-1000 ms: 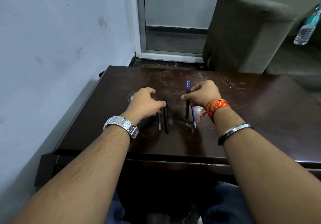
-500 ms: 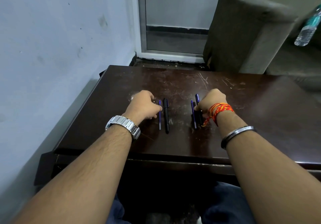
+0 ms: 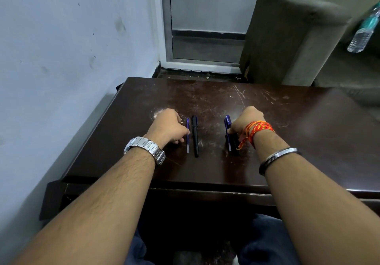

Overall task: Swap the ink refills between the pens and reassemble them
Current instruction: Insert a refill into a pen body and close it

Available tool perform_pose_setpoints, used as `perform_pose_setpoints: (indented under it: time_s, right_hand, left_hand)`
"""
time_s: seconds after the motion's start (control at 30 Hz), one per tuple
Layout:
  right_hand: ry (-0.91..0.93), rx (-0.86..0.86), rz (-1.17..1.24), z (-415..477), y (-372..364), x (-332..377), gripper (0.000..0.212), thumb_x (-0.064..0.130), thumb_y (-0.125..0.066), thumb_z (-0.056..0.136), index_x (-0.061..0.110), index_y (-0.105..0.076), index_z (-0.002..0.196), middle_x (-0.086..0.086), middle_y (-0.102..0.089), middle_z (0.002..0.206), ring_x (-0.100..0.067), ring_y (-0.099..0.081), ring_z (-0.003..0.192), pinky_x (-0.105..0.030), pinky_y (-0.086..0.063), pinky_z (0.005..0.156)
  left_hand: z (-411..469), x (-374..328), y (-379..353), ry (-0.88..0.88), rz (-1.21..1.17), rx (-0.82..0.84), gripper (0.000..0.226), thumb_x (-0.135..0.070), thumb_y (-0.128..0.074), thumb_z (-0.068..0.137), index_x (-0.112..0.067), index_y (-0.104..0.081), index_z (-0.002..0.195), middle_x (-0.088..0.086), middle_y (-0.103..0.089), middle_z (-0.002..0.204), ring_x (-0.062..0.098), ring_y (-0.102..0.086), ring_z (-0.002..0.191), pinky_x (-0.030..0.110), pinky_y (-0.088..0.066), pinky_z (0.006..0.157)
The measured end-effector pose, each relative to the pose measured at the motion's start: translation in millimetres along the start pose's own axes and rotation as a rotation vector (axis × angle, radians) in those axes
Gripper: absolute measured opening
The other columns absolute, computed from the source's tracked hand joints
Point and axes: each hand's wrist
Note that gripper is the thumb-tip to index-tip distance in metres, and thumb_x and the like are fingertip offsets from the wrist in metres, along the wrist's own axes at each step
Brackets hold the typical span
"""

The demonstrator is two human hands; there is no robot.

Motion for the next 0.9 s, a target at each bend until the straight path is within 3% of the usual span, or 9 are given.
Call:
perform_pose_setpoints:
  time_s: [0.17,0.3,0.57,0.7,0.9]
  right_hand:
    - [0.016,-0.022,-0.03,0.2,-0.8,1.8,0.045,0.016,-0.087,0.071,-0.002,-0.064,0.105,-0.015,-0.067,0.099,-0.032,-0.068,0.097,-0.038,-0.059,0.082]
    - [0.017,-0.003,-0.037,1.2,-2.2,1.7,0.039,0.013,-0.085,0.074,-0.003,-0.065,0.103,-0.019,-0.071,0.101,-0.033,-0.071,0.094,-0.044,-0.059,0.085]
    - [0.015,-0.01,-0.071,2.5,-1.4,1.1,0.035,0.015,-0.08,0.079,-0.003,-0.065,0.106,-0.017,-0.071,0.1,-0.03,-0.071,0.093,-0.04,-0.059,0.085]
    - [0.02,-0.042,-0.077,2.1,-0.9,2.4,0.021,0.016,-0.074,0.084,0.002,-0.062,0.096,-0.012,-0.063,0.09,-0.026,-0.066,0.085,-0.032,-0.055,0.068]
    - [0.028,-0.08,-0.046,4.5,-1.8,1.1,0.014,0.013,-0.065,0.089,0.005,-0.054,0.085,-0.009,-0.054,0.075,-0.025,-0.062,0.078,-0.031,-0.053,0.067]
  left_hand:
    - [0.7,0.8,-1.4,0.007,-0.012,0.021,0.029,-0.011,-0.078,0.087,-0.014,-0.054,0.103,0.01,-0.077,0.076,0.028,-0.079,0.078,0.046,-0.064,0.08]
    - [0.5,1.5,-1.5,-0.002,0.0,0.029,0.024,-0.01,-0.078,0.086,-0.016,-0.054,0.088,0.012,-0.077,0.077,0.03,-0.079,0.079,0.047,-0.064,0.08]
    - [-0.7,1.5,-1.1,-0.001,0.002,0.031,0.025,-0.01,-0.079,0.085,-0.015,-0.055,0.083,0.012,-0.077,0.075,0.03,-0.079,0.077,0.047,-0.064,0.079]
    - [-1.6,1.0,-0.8,0.003,-0.008,0.031,0.024,-0.01,-0.079,0.085,-0.013,-0.055,0.083,0.011,-0.077,0.074,0.03,-0.079,0.077,0.047,-0.064,0.078]
    - [-3.2,0.2,-0.2,0.001,-0.004,0.034,0.022,-0.014,-0.079,0.086,-0.013,-0.057,0.082,0.011,-0.077,0.073,0.03,-0.079,0.078,0.045,-0.064,0.078]
Point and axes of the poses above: each hand's wrist, its own z-axis towards the middle knuckle, its own y-axis out of the back of the hand, x = y × z
